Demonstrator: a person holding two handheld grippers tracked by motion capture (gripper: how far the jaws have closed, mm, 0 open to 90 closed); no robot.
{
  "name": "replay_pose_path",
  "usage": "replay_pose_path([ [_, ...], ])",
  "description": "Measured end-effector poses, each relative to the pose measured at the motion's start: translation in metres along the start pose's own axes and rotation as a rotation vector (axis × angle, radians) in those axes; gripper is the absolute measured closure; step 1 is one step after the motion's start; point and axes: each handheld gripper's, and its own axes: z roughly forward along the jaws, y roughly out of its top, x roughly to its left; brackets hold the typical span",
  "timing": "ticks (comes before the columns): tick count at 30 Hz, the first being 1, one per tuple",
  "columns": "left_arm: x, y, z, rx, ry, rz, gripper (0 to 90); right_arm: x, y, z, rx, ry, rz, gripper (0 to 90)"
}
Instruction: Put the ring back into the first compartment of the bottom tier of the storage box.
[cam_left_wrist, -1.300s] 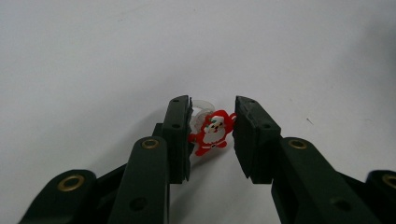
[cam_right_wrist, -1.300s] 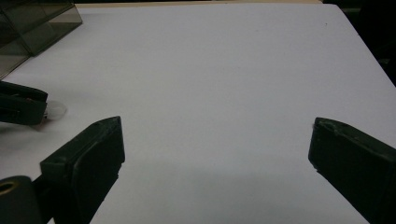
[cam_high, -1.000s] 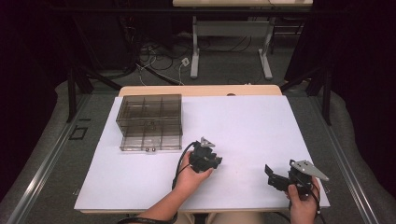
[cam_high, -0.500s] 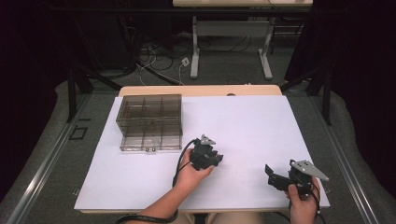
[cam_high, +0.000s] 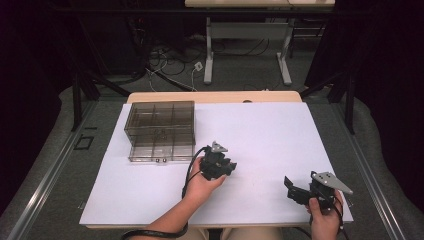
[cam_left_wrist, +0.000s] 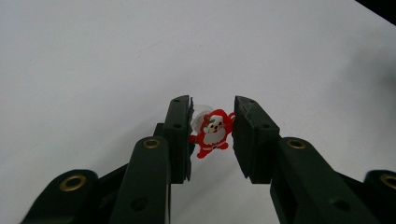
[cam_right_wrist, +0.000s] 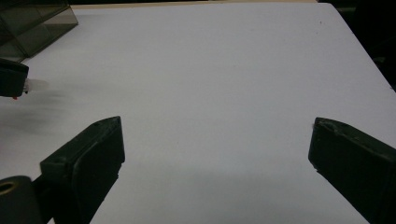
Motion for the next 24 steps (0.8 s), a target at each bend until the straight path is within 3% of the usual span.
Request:
replay_pose_path([
  [2,0.001,0.001,-0.003,0.000,0.002,0.009,67.5,0.000,0.000,0.000,0.001,0.003,0.002,3.4],
  [3,0.001,0.001,-0.003,-0.009,0.001,0.002,67.5,-0.001,0.001,-0.002,0.035,0.011,-0.006,3.4],
  [7,0.003,0.003,-0.008,-0.020,0.004,0.004,67.6,0.000,0.001,-0.002,0.033,0.012,0.000,3.4],
  [8,0.003,0.003,-0.010,-0.020,0.009,0.001,67.6,0.000,0.003,-0.005,0.078,0.016,-0.004,3.4],
  [10,0.004,0.004,-0.012,-0.026,0.012,0.006,67.7,0.000,0.001,-0.002,0.034,0.008,-0.004,3.4],
  [24,0.010,0.011,-0.026,-0.064,0.020,0.006,67.7,0.000,0.002,0.000,0.024,0.009,-0.001,3.4],
])
